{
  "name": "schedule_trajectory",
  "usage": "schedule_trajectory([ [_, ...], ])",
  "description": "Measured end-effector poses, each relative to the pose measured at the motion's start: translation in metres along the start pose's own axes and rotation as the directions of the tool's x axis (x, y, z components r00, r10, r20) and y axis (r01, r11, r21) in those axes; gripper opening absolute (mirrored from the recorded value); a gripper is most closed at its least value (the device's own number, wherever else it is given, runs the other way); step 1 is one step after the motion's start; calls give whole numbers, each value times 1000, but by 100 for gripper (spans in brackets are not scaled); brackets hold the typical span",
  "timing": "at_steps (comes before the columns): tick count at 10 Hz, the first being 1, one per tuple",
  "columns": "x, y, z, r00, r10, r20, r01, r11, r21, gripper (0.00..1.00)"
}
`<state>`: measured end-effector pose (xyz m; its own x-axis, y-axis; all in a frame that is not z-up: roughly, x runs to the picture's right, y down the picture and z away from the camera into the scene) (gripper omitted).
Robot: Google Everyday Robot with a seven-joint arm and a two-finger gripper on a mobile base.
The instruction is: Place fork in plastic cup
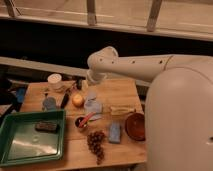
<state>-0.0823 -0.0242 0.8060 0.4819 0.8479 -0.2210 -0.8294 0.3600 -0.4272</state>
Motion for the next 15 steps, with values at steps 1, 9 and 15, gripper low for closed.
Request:
schedule_trajectory([
  [1, -14, 10, 9, 1000, -16, 0, 16, 1000, -1, 63],
  [9, -80, 58, 45, 998, -63, 19, 63, 998, -9, 63],
  [15, -84, 89, 80, 996, -85, 18, 86, 994, -64, 63],
])
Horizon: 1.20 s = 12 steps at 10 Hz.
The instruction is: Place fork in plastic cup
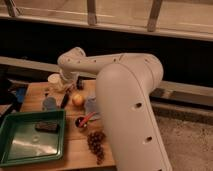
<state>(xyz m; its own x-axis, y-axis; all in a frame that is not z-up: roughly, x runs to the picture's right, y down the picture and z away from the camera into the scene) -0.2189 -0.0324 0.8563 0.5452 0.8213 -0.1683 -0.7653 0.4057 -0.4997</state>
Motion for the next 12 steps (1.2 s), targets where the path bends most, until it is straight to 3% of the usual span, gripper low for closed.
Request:
schedule_trajectory([
  [3, -10, 11, 14, 1000, -10, 5, 10, 999, -51, 63],
  [6, -34, 37, 27, 999, 9, 39, -5, 994, -112, 63],
  [8, -55, 70, 36, 998, -8, 60, 16, 989, -148, 63],
  [10, -61, 97, 35, 996, -41, 83, 56, 979, -195, 63],
  [12, -60, 96, 34, 996, -42, 85, 58, 979, -196, 63],
])
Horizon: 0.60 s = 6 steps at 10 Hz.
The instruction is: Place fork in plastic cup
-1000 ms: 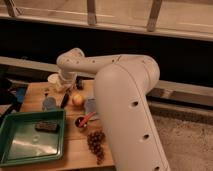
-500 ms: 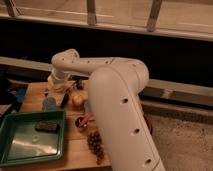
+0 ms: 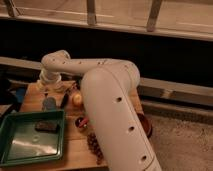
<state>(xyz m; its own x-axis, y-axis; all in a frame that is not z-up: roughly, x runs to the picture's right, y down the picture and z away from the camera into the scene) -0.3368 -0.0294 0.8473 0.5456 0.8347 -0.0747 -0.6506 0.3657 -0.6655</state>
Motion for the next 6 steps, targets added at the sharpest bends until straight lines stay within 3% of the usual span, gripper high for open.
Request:
schedule_trajectory([
  [4, -2, 0, 1, 1000, -9, 5, 9, 1000, 6, 63],
  [6, -8, 12, 23, 999, -46, -25, 46, 999, -1, 63],
])
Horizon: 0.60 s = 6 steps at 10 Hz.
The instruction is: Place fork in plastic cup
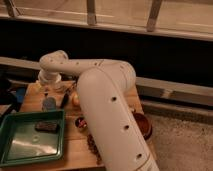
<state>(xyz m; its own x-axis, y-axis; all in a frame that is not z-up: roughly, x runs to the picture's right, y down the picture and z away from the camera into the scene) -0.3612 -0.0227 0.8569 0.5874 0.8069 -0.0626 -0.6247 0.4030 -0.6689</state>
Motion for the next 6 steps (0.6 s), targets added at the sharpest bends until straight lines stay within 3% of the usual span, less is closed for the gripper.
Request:
schedule_trajectory([
  [6, -13, 11, 45, 998, -30, -59, 31, 1000, 7, 63],
])
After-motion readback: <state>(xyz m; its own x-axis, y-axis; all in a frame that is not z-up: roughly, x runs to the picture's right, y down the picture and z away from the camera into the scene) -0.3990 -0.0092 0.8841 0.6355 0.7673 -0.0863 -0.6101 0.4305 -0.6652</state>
